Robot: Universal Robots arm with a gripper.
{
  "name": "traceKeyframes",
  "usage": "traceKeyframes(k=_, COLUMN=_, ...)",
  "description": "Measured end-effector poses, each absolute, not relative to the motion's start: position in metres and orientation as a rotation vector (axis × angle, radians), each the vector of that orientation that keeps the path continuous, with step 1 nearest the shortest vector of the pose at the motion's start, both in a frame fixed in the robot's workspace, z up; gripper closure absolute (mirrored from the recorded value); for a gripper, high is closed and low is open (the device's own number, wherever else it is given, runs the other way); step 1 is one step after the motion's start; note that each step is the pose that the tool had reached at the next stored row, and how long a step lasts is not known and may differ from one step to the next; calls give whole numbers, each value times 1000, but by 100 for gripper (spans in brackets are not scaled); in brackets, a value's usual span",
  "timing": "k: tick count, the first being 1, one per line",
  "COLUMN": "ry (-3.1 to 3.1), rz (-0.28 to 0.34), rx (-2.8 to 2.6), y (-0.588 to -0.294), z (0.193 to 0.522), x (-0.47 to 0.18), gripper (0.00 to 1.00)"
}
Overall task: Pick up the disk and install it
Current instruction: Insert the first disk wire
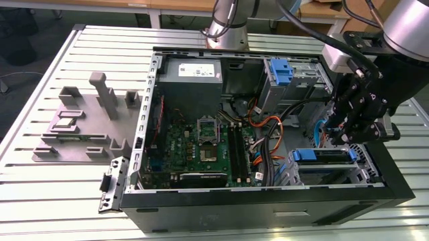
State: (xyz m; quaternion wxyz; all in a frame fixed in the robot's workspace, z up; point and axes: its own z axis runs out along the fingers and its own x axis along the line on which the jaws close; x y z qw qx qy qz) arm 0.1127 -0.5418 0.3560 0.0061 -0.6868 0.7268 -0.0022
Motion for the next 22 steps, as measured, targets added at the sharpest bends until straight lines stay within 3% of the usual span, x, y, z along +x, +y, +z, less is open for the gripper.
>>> traceKeyframes(k=2, ry=2275, rz=-7, rx=-2149, y=-542, z=356, x=113, gripper=58)
traceKeyframes(k=5, ry=2275, rz=-8, rx=-2150, y=-542, z=356, x=113, gripper=66)
traceKeyframes(k=6, ry=2275, rz=-8, rx=-2150, y=-542, z=356, x=113, gripper=78)
traceKeyframes(k=8, ry=2275, rz=-9, rx=-2150, y=-542, z=356, x=113, gripper=84)
traceKeyframes(k=22, ry=2276, rz=-10, rx=-2151, y=-551, z=356, x=113, gripper=84)
